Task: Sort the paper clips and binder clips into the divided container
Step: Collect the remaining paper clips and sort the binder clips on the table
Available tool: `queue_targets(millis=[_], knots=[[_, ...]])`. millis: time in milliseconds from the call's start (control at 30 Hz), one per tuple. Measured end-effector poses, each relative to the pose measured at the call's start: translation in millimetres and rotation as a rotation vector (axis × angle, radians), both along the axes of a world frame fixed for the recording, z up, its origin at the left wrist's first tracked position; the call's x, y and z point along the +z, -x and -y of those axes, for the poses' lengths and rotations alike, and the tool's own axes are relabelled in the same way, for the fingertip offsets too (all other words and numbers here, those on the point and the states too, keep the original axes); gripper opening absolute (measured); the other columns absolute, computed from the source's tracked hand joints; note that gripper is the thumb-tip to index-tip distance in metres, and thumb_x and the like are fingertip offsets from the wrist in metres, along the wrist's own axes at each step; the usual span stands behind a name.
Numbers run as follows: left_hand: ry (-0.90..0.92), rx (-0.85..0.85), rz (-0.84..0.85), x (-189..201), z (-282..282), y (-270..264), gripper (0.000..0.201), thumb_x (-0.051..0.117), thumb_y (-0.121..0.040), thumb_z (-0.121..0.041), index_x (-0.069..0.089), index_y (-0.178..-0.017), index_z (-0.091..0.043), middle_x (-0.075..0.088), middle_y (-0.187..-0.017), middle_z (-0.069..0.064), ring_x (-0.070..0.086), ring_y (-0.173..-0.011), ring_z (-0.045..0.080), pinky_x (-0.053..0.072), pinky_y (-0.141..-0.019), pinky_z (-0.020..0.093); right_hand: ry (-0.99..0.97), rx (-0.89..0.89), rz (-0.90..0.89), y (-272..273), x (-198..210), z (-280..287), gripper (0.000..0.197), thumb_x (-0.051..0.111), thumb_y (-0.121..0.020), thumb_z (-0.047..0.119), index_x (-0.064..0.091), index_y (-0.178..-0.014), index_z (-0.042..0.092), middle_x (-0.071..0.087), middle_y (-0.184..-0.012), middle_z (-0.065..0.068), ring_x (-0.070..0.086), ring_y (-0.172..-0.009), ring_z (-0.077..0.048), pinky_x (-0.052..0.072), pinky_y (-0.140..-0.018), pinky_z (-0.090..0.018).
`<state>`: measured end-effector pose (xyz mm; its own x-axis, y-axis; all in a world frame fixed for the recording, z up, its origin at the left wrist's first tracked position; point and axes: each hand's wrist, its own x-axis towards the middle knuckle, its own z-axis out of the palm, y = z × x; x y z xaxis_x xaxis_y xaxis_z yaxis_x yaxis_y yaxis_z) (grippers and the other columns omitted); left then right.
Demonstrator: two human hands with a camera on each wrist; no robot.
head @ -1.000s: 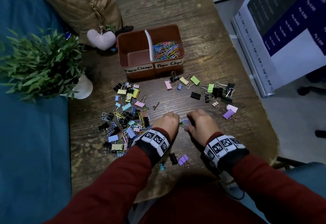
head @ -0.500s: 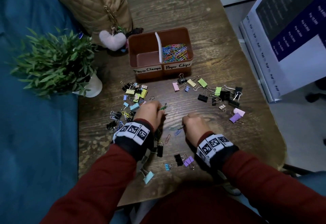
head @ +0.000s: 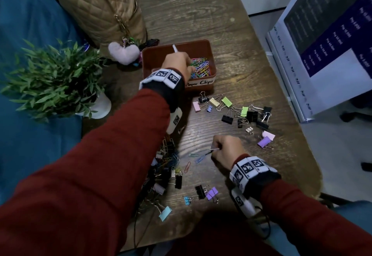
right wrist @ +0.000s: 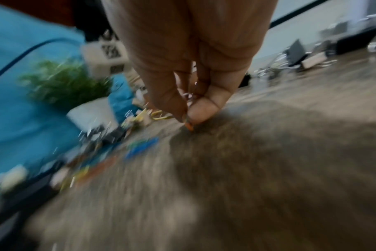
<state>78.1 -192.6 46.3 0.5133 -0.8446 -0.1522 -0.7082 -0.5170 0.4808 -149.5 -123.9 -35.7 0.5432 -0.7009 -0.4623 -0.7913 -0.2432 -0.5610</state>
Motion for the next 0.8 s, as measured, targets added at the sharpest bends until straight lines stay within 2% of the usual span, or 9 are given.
queue_targets(millis=[133,233,333,433,500,567,600,667,800], knots=[[0.067,0.084,-0.073,-7.0,-10.6,-11.6,0.033,0.068,-0.084,-0.031,0.067,-0.114,-0.019,0.068,-0.11,0.003,0.061,-0.105,0.018,0.047,-0.095,0.03,-0.02,-0.223,0.115,-10.2,21.2,36.3,0.022,0.071,-0.073,0.006,0.06,-0.061,0.019,0.058,-0.066,0.002,0.051,-0.061,-0.008,0.035,-0.05,-0.009],[0.117,0.089,-0.05,-7.3,-39.7,-14.1,0.024,0.065,-0.085,-0.029,0.07,-0.106,-0.02,0.071,-0.104,0.001,0.063,-0.099,0.017,0.047,-0.09,0.026,0.074,-0.309,0.297,-41.2,46.7,82.3,0.008,0.073,-0.073,0.009,0.068,-0.069,0.014,0.061,-0.068,-0.002,0.054,-0.068,-0.015,0.04,-0.058,-0.023],[0.087,0.131,-0.083,-11.7,-76.6,-8.1,0.014,0.067,-0.084,-0.024,0.072,-0.096,-0.021,0.072,-0.097,0.0,0.065,-0.091,0.015,0.049,-0.086,0.024,0.137,-0.365,0.449,-84.8,77.6,123.9,0.026,0.074,-0.071,0.011,0.057,-0.054,0.022,0.062,-0.063,0.0,0.054,-0.059,-0.009,0.047,-0.061,-0.027],[-0.012,0.185,-0.15,-18.4,-117.6,5.1,0.006,0.069,-0.082,-0.02,0.071,-0.088,-0.023,0.066,-0.083,-0.004,0.06,-0.071,0.008,0.049,-0.066,0.016,0.18,-0.363,0.501,-122.8,93.1,153.5,0.024,0.075,-0.065,0.01,0.058,-0.053,0.022,0.065,-0.063,0.002,0.058,-0.055,-0.008,0.054,-0.059,-0.028],[-0.11,0.169,-0.177,-25.0,-144.7,14.7,0.005,0.069,-0.084,-0.019,0.07,-0.088,-0.022,0.062,-0.079,-0.009,0.055,-0.07,0.004,0.045,-0.067,0.017,0.171,-0.269,0.432,-133.4,93.9,158.5,0.016,0.079,-0.065,0.013,0.069,-0.073,0.023,0.07,-0.079,0.001,0.066,-0.07,-0.012,0.057,-0.072,-0.031],[-0.176,0.172,-0.222,-31.6,-167.9,20.8,0.007,0.069,-0.084,-0.02,0.069,-0.091,-0.023,0.062,-0.081,-0.012,0.057,-0.076,0.003,0.049,-0.075,0.022,0.248,-0.105,0.319,-132.7,89.8,149.5,0.038,0.079,-0.071,0.019,0.067,-0.107,0.023,0.067,-0.1,0.004,0.062,-0.091,-0.011,0.049,-0.086,-0.021],[-0.203,0.182,-0.233,-34.9,-178.1,22.0,0.009,0.069,-0.084,-0.021,0.068,-0.092,-0.024,0.062,-0.084,-0.012,0.058,-0.079,0.005,0.05,-0.079,0.025,0.313,-0.03,0.288,-128.4,89.3,137.9,0.045,0.077,-0.074,0.02,0.062,-0.116,0.024,0.065,-0.109,0.003,0.06,-0.1,-0.012,0.045,-0.09,-0.021],[-0.247,0.223,-0.224,-39.3,-197.8,21.9,0.01,0.068,-0.084,-0.023,0.066,-0.092,-0.028,0.06,-0.086,-0.013,0.058,-0.083,0.007,0.049,-0.08,0.026,0.385,0.138,0.318,-112.9,79.4,102.7,0.042,0.07,-0.077,0.018,0.061,-0.118,0.023,0.063,-0.115,-0.004,0.058,-0.107,-0.021,0.044,-0.094,-0.03],[-0.237,0.279,-0.169,-43.4,-226.0,17.1,0.01,0.067,-0.084,-0.022,0.063,-0.078,-0.029,0.061,-0.082,-0.015,0.057,-0.077,0.003,0.048,-0.073,0.026,0.305,0.752,0.288,-70.2,38.9,17.4,0.021,0.061,-0.082,0.017,0.068,-0.101,0.017,0.067,-0.1,-0.006,0.062,-0.094,-0.027,0.052,-0.083,-0.039]])
